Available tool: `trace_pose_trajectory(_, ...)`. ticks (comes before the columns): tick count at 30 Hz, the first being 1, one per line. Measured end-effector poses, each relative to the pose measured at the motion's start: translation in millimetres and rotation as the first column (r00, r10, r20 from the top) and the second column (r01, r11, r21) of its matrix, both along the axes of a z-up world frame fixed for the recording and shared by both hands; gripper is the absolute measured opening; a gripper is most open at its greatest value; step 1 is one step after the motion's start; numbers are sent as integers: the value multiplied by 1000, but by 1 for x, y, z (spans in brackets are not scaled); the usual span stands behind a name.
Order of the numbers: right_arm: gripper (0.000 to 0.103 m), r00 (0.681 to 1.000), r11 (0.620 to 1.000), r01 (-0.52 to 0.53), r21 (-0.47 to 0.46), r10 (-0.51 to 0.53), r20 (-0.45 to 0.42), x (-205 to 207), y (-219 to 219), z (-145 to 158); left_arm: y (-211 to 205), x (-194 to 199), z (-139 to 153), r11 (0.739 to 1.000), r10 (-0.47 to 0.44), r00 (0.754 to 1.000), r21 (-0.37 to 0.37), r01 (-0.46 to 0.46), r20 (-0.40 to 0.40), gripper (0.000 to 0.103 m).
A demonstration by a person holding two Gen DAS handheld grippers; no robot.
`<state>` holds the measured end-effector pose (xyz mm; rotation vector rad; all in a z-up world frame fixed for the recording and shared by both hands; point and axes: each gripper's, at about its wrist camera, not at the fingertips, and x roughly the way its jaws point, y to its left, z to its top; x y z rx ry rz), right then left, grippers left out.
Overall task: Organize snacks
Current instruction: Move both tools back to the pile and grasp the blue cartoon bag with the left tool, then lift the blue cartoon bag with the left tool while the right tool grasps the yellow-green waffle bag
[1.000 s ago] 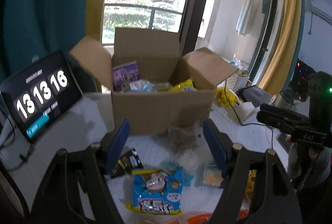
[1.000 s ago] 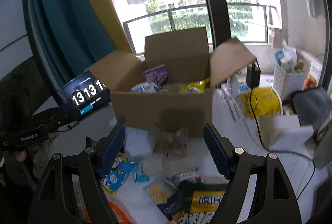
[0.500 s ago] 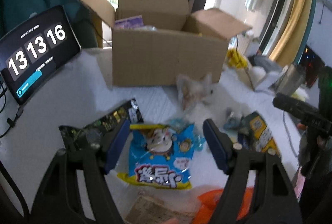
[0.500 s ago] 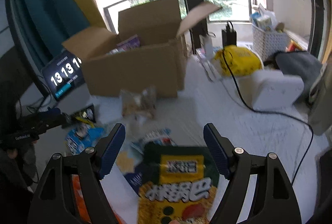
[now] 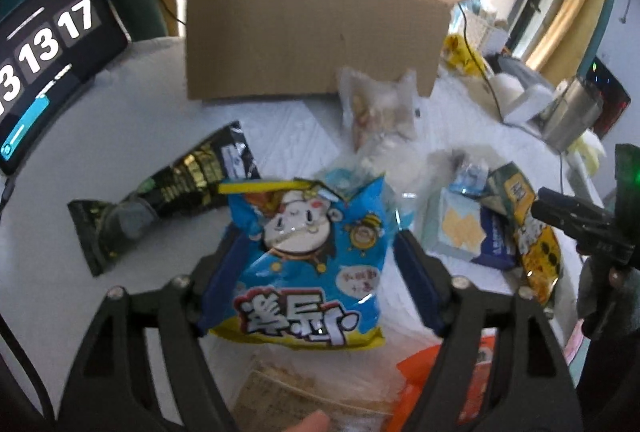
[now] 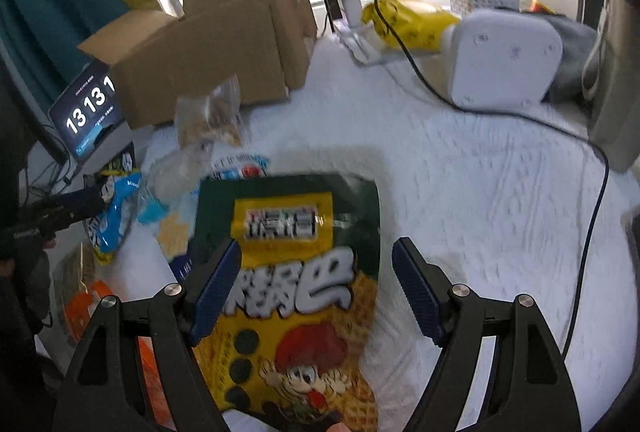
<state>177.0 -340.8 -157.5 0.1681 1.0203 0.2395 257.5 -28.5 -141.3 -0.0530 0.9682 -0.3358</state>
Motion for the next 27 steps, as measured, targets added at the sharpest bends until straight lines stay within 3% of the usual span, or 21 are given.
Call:
trace_pose_trajectory(4, 81, 999, 1000, -19, 22, 20, -27, -6, 4, -10, -10, 3, -5, 998, -40, 999, 55, 40, -14, 92)
trace_pose_trajectory(8, 81, 999, 999, -42, 18, 42, -26, -8, 11, -11, -3, 10, -8, 995, 15, 999, 103, -11, -38, 92)
trace_pose_trajectory(14, 81, 999, 999, -49, 20, 49, -14, -8, 12, -12, 6, 6, -6, 993, 32, 999, 118, -28, -35, 92)
trace_pose_trajectory(18, 81, 999, 999, -48, 16, 48, -5, -10, 12, -13, 12, 5, -7, 997, 34, 998, 70, -31, -45, 93)
trace_pose_trajectory(19, 81, 999, 999, -47, 18, 47, 1, -10, 12, -13, 15, 8, -11, 997, 36, 998, 63, -33, -51, 99)
trace_pose_trajectory(21, 81, 999, 999, -39, 19, 39, 9, -10, 13, -14, 18, 15, -28, 998, 36, 989, 47, -30, -144, 100)
trace_pose_trajectory(22, 81, 999, 999, -39, 13, 39, 12, -11, 14, -14, 16, 13, -27, 999, 25, 994, 49, -20, -106, 102)
trace_pose_trajectory(27, 76, 999, 999, -40, 7, 40, 17, -12, 16, -14, 20, 17, -23, 998, 59, 988, 31, -55, -139, 101)
